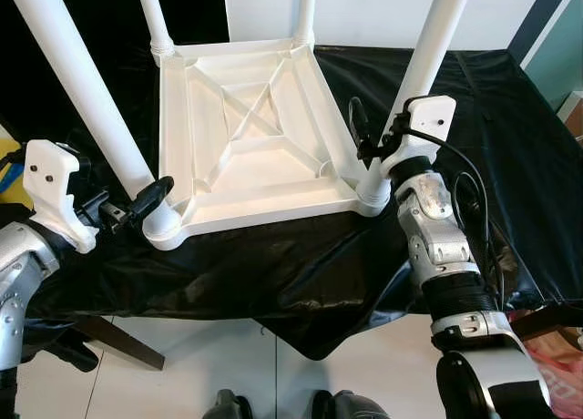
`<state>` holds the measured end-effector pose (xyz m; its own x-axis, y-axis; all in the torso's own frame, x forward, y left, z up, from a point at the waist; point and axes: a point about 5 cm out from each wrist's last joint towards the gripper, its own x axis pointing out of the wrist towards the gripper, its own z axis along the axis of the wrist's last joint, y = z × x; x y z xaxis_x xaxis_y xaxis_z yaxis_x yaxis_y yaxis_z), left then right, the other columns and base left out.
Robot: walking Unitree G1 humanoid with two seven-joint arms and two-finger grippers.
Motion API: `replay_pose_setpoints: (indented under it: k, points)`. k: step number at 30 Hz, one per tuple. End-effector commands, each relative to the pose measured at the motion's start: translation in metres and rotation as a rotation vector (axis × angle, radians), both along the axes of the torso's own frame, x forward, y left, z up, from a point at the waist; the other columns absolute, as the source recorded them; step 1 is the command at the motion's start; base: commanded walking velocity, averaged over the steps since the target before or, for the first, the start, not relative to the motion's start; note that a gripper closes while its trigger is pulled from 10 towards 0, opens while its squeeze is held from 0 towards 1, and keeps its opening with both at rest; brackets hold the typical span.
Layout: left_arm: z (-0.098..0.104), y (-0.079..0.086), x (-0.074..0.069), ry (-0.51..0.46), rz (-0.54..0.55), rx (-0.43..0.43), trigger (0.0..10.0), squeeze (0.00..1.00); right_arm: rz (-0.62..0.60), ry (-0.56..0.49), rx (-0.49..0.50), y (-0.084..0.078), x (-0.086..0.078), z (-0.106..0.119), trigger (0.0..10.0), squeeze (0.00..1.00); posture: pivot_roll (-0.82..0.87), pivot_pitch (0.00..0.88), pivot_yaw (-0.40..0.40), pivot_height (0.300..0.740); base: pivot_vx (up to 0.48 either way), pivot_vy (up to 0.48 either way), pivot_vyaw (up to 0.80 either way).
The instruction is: Building children table
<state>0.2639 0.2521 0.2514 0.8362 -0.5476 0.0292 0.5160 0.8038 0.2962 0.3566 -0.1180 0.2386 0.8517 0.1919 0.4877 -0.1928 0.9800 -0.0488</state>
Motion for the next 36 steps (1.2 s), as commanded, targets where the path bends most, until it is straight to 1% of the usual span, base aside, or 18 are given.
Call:
replay_pose_setpoints:
  k: [1,4,5,6,10,11,14,17,20,21,22,24,26,27,28,33,35,36]
  points:
    - [0.011,0.001,-0.012,0.009,-0.185,0.025,10.0,0.0,0.03,-0.009,-0.011,0.007,-0.002,0.004,10.0,0.0,0.01,0.126,-0.078,0.74,0.0,0.0,0.0]
    - [0.017,0.003,-0.015,-0.009,-0.192,0.008,10.0,0.0,0.034,-0.004,-0.011,0.008,-0.002,0.004,10.0,0.0,0.01,0.125,-0.079,0.74,0.0,0.0,0.0]
    - [0.032,0.01,-0.024,-0.039,-0.217,-0.055,10.0,0.0,0.043,0.012,-0.013,0.01,-0.002,0.001,10.0,0.0,0.02,0.121,-0.087,0.74,0.0,0.0,0.0]
    - [0.036,0.013,-0.027,-0.047,-0.229,-0.079,10.0,0.0,0.046,0.017,-0.013,0.011,-0.002,0.001,10.0,0.0,0.02,0.121,-0.087,0.74,0.0,0.0,0.0]
    - [0.041,0.011,-0.034,-0.042,-0.296,-0.135,10.0,0.0,0.051,0.027,-0.016,0.012,-0.002,0.0,10.0,0.0,0.03,0.119,-0.09,0.74,0.0,0.0,0.0]
    - [0.041,0.011,-0.034,-0.042,-0.296,-0.135,10.0,0.0,0.051,0.027,-0.016,0.012,-0.002,0.0,10.0,0.0,0.03,0.119,-0.09,0.74,0.0,0.0,0.0]
    - [0.036,-0.005,-0.042,-0.015,-0.416,-0.166,10.0,0.0,0.055,0.036,-0.021,0.013,0.0,-0.001,10.0,0.0,0.04,0.115,-0.095,0.74,0.0,0.0,0.0]
    - [0.021,-0.012,-0.037,0.046,-0.397,-0.133,10.0,0.0,0.056,0.04,-0.024,0.014,0.0,-0.001,10.0,0.0,0.03,0.115,-0.092,0.74,0.0,0.0,0.0]
    - [0.019,-0.013,-0.037,0.063,-0.387,-0.112,10.0,0.0,0.056,0.041,-0.024,0.014,0.0,0.0,10.0,0.0,0.03,0.116,-0.09,0.74,0.0,0.0,0.0]
    - [0.018,-0.014,-0.038,0.074,-0.391,-0.099,10.0,0.0,0.055,0.041,-0.024,0.014,0.0,0.0,10.0,0.0,0.03,0.117,-0.088,0.74,0.0,0.0,0.0]
    - [0.019,-0.02,-0.048,0.118,-0.459,-0.132,10.0,0.0,0.05,0.047,-0.022,0.013,0.0,-0.001,10.0,0.0,0.03,0.121,-0.088,0.74,0.0,0.0,0.0]
    - [0.017,-0.022,-0.052,0.16,-0.488,-0.14,10.0,0.0,0.046,0.051,-0.02,0.012,0.0,-0.002,10.0,0.0,0.03,0.121,-0.087,0.74,0.0,0.0,0.0]
    - [0.01,-0.018,-0.05,0.191,-0.415,-0.071,10.0,0.0,0.045,0.054,-0.02,0.012,0.0,-0.003,10.0,0.0,0.03,0.123,-0.087,0.74,0.0,0.0,0.0]
    - [0.01,-0.018,-0.05,0.191,-0.415,-0.071,10.0,0.0,0.045,0.054,-0.02,0.012,0.0,-0.003,10.0,0.0,0.03,0.123,-0.087,0.74,0.0,0.0,0.0]
    - [0.004,-0.014,-0.051,0.22,-0.37,-0.016,10.0,0.0,0.046,0.056,-0.02,0.012,0.0,-0.003,10.0,0.0,0.03,0.123,-0.086,0.74,0.0,0.0,0.0]
    - [0.003,-0.01,-0.057,0.255,-0.351,-0.018,10.0,0.0,0.048,0.059,-0.018,0.013,0.0,-0.003,10.0,0.0,0.03,0.124,-0.087,0.74,0.0,0.0,0.0]
    - [-0.001,0.006,-0.064,0.28,-0.244,0.062,10.0,0.0,0.049,0.06,-0.016,0.013,0.001,-0.003,10.0,0.0,0.04,0.127,-0.088,0.74,0.0,0.0,0.0]
    - [-0.001,0.009,-0.069,0.288,-0.232,0.064,10.0,0.0,0.051,0.061,-0.015,0.014,0.001,-0.003,10.0,0.0,0.05,0.13,-0.092,0.74,0.0,0.0,0.0]
